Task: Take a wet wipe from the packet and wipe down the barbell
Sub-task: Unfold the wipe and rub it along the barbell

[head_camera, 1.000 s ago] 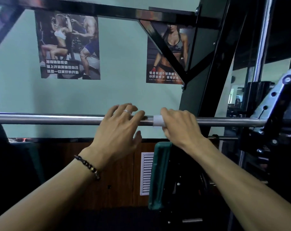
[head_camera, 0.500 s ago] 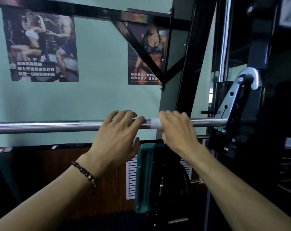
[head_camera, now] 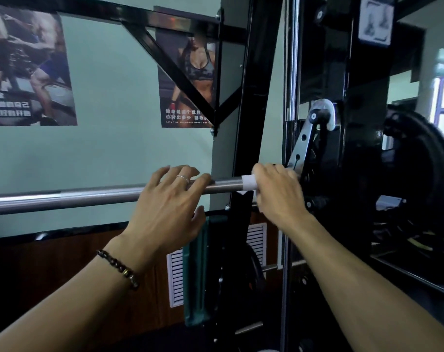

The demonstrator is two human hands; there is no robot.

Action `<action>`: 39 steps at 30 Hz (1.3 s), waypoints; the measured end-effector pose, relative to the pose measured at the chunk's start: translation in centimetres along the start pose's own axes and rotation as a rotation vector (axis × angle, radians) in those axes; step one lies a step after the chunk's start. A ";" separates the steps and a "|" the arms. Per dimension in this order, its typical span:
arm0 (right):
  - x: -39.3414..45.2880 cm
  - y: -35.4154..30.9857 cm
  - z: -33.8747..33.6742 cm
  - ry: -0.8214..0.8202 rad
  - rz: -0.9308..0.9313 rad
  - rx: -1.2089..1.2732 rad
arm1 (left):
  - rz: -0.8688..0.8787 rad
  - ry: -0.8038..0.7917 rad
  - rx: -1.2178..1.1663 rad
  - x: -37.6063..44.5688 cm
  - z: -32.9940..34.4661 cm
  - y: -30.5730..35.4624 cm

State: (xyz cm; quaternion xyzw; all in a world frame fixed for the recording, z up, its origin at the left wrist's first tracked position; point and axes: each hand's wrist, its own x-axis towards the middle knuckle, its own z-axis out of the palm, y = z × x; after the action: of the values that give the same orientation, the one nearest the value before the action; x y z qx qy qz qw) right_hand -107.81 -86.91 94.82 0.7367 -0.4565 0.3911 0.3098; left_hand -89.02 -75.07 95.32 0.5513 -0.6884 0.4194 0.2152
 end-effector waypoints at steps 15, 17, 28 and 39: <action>-0.3 0.4 0.3 0.054 0.207 0.093 | -0.040 -0.029 0.038 -1.9 -1.2 -2.8; -0.1 -1.0 0.3 0.071 0.280 0.114 | -0.046 -0.036 0.048 -2.3 -1.4 -3.4; -0.2 0.3 -1.9 -0.147 -0.016 -0.058 | -0.026 -0.075 -0.009 -2.4 -1.3 -3.7; -2.1 -2.9 -9.3 -0.258 -0.224 -0.118 | 0.065 -0.012 -0.150 -5.2 -2.0 -2.7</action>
State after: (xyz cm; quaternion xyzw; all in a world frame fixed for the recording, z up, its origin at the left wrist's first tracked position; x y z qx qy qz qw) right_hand -108.49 -77.26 97.40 0.8076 -0.4297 0.2288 0.3329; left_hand -85.23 -70.52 93.39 0.5135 -0.7367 0.3701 0.2379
